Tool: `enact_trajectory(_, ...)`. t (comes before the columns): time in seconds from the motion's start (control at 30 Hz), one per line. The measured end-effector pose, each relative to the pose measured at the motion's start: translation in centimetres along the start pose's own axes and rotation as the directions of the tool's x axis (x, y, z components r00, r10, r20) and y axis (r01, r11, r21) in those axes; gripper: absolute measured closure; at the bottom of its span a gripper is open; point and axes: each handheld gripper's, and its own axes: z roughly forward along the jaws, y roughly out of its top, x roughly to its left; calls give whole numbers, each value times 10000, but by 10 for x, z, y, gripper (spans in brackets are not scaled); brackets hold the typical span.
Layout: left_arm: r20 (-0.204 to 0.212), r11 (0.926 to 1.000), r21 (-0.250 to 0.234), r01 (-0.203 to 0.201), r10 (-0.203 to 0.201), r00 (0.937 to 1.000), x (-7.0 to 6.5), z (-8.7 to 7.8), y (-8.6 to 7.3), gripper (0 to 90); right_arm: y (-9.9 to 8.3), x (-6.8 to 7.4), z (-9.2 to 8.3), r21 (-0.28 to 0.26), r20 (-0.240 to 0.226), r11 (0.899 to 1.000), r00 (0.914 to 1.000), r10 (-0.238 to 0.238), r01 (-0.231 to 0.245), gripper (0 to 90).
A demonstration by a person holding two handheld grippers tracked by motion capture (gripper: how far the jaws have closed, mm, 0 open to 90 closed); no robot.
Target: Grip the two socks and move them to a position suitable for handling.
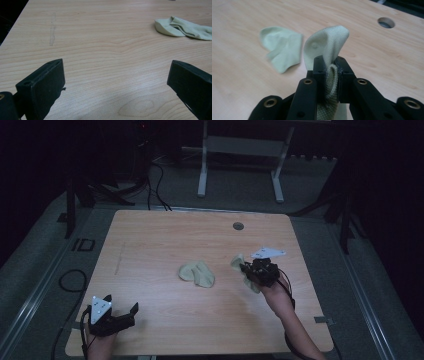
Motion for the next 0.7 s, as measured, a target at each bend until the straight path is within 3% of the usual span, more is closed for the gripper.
enact_trajectory(0.07, -2, 10000, 3, -7, 7, 10000, 0, 0, 0, 13, -9, 11, -10, -7, -453, 9998, 9988, -199, 199, 805)
enact_trajectory(0.37, -18, 10000, 58, -74, 74, 10000, -3, 1, 1, 13, -53, 50, -21, 254, -1275, 9987, 9910, -396, 432, 804)
enact_trajectory(0.6, 243, 9990, -10, -452, 452, 9987, -15, 2, 4, 13, -76, 76, -8, 732, -1709, 9914, 9807, -951, 1089, 804)
enact_trajectory(0.63, 434, 9982, 20, -594, 592, 9973, -19, 3, 4, 13, -82, 81, 0, 936, -2102, 9871, 9717, -1078, 1297, 804)
enact_trajectory(0.7, 576, 9975, 80, -709, 703, 9959, -24, 5, 4, 13, -86, 86, 7, 1104, -2069, 9814, 9695, -1318, 1570, 804)
